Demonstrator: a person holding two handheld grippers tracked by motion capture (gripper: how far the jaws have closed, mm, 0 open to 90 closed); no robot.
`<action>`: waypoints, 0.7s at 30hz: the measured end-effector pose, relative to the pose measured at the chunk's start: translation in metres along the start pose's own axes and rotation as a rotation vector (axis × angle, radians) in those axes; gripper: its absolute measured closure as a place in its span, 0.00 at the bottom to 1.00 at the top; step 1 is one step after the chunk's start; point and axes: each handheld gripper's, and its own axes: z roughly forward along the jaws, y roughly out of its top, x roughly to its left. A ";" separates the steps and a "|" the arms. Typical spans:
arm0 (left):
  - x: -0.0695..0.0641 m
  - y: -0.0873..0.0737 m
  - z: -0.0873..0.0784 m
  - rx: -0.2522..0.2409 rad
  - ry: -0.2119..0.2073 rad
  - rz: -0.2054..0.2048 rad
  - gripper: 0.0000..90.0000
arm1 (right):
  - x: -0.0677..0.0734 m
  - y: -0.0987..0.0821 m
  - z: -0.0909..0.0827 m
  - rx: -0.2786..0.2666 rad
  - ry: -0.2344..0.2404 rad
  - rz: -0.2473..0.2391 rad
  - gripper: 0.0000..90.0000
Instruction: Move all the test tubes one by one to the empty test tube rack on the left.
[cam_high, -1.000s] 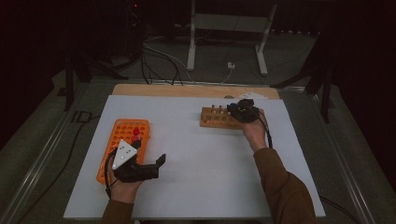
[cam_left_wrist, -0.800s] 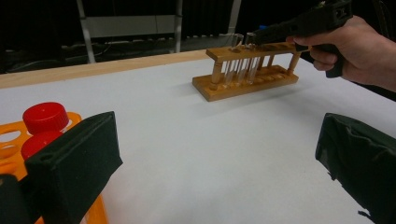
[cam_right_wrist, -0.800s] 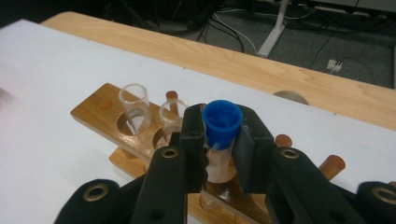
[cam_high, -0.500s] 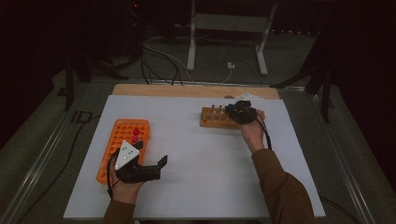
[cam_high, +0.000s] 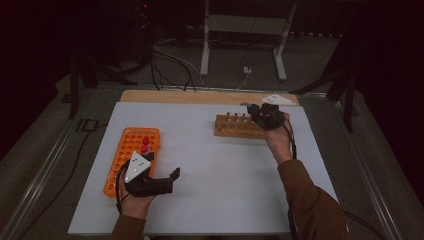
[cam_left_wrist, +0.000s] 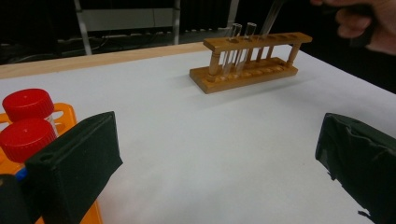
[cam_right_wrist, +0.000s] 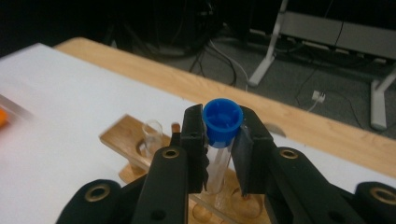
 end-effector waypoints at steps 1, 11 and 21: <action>0.000 0.000 0.000 0.001 0.001 0.002 0.01 | 0.000 0.003 -0.004 -0.014 0.004 0.005 0.85; -0.004 0.002 0.003 -0.001 -0.009 0.003 0.01 | 0.007 0.014 -0.030 -0.052 0.073 -0.012 0.85; -0.019 0.007 0.012 0.013 -0.037 0.041 0.01 | 0.034 0.004 -0.050 -0.042 0.215 -0.040 0.85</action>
